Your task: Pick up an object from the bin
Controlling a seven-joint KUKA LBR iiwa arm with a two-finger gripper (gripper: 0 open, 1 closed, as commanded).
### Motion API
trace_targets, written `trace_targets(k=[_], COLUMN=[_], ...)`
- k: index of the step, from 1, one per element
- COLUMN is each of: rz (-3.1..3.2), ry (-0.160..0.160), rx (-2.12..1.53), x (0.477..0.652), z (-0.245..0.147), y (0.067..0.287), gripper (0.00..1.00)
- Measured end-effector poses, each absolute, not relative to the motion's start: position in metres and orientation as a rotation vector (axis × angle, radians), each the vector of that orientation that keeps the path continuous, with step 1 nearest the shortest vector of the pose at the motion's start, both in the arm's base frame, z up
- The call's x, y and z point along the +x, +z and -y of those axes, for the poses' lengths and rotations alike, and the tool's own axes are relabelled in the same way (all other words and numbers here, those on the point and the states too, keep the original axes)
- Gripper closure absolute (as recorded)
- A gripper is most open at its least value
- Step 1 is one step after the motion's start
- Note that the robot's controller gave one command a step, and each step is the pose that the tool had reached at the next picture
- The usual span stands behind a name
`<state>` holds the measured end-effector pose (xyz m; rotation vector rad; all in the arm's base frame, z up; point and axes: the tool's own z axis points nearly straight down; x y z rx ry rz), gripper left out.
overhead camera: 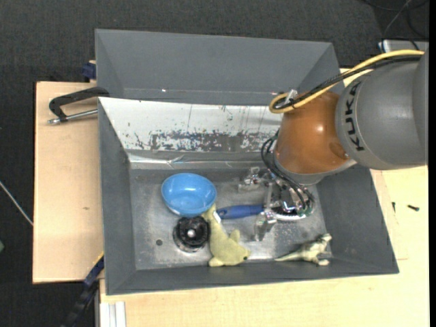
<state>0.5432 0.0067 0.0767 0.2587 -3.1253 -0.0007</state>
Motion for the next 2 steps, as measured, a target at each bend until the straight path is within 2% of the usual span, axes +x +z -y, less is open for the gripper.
trace_targets(k=[1, 2], rz=[3.132, 3.143], ry=[-0.002, -0.001], rx=[0.261, 0.289], x=[0.545, 0.554], z=[-0.008, -0.022], y=[0.08, 0.231], gripper=[1.0, 1.0])
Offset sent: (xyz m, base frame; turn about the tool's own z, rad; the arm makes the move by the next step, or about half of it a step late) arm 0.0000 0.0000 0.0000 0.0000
